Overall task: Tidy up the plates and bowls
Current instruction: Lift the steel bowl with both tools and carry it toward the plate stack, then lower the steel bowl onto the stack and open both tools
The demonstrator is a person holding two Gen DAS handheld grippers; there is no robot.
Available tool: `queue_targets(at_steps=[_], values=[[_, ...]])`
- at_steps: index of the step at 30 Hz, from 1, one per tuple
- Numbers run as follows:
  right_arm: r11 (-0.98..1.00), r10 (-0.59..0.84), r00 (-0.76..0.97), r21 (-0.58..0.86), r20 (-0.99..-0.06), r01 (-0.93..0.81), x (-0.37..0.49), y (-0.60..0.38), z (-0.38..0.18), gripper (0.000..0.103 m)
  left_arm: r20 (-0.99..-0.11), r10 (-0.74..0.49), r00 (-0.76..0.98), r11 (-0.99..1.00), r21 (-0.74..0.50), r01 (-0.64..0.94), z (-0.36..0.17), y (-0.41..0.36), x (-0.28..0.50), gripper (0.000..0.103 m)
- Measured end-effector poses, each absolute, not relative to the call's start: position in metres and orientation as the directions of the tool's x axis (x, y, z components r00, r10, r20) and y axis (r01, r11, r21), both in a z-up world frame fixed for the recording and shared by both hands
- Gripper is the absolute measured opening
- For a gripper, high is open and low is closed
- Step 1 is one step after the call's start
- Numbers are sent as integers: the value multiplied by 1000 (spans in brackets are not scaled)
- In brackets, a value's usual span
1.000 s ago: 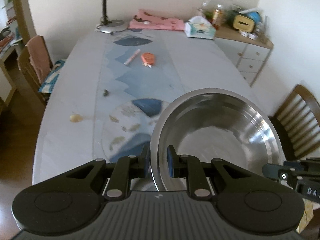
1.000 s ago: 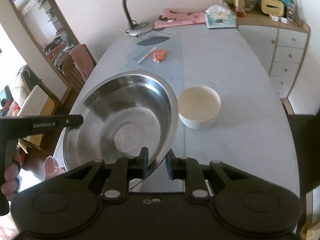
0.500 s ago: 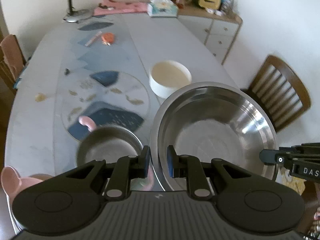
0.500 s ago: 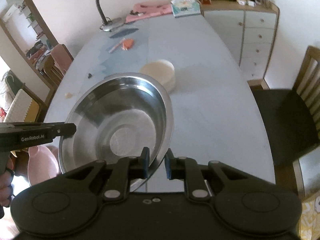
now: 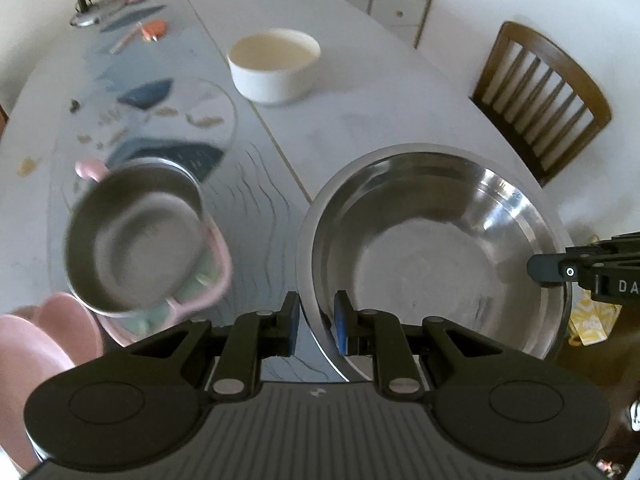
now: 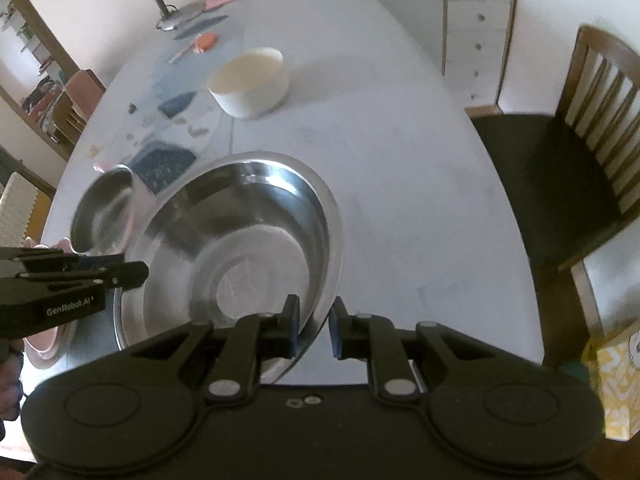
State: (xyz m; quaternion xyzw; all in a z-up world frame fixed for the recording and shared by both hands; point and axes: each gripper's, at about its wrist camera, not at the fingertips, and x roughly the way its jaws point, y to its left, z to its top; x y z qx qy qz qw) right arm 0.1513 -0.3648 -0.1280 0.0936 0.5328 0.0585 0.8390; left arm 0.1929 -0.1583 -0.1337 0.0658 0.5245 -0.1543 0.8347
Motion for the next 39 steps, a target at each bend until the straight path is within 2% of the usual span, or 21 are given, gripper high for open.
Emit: queue_targets(at_steps=[19,30,39], values=[[979,168,376,199,-911,46,144,-376,-162,16,-911,-192,364,909,-25,415,-155,-175,181,17],[989,113,380,142,-918,49,147,-368,-157,25,-900,-251,356,899,-80,432,-145,-164,181,17],[990,128,456,138,-881,-11,153,-354,-116,32,-863,-288,415,908,-109,404,-115,-141,181,18]])
